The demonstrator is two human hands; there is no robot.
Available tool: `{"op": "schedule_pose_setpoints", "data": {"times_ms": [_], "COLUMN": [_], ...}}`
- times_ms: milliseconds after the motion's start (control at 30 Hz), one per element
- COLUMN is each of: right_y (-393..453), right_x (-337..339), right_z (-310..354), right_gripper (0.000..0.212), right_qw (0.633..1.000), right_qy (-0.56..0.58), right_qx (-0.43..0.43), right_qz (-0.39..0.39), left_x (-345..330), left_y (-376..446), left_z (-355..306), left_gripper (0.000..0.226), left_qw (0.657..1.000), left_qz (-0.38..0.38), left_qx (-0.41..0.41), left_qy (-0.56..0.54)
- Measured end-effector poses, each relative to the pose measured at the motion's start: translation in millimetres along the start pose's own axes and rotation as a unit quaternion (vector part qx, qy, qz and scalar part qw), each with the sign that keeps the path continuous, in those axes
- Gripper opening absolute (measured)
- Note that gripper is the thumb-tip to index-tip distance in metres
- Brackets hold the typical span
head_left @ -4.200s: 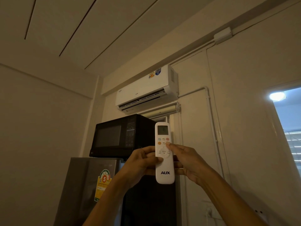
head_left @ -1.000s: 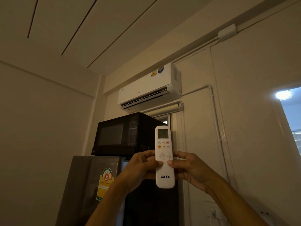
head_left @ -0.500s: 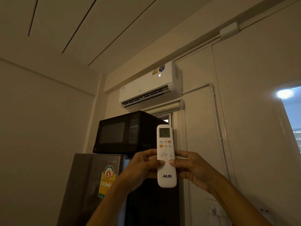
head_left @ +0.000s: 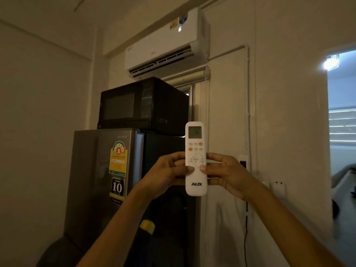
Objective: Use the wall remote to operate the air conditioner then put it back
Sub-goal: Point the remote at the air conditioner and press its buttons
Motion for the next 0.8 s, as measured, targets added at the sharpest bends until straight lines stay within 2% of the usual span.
{"op": "schedule_pose_setpoints", "data": {"times_ms": [433, 800], "right_y": [-48, -52], "right_x": [60, 164], "right_z": [-80, -149], "right_gripper": [0.035, 0.041], "right_qw": [0.994, 0.984], "right_qy": [-0.012, -0.005], "right_qx": [-0.068, -0.110], "right_qz": [-0.079, -0.138], "left_x": [-60, -121], "left_y": [11, 82], "left_z": [92, 181], "left_gripper": [0.042, 0.040], "left_qw": [0.997, 0.994], "left_qz": [0.029, 0.059], "left_qx": [0.066, 0.094], "left_qy": [0.007, -0.010]}}
Point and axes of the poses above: each hand's wrist, its own y-axis towards the middle knuckle, its own x-axis out of the back of the hand, z = x × y, the point moved 6 cm from there along y, towards the middle knuckle, and after that the axes turned 5 degrees about y, right-handed, at the moved point
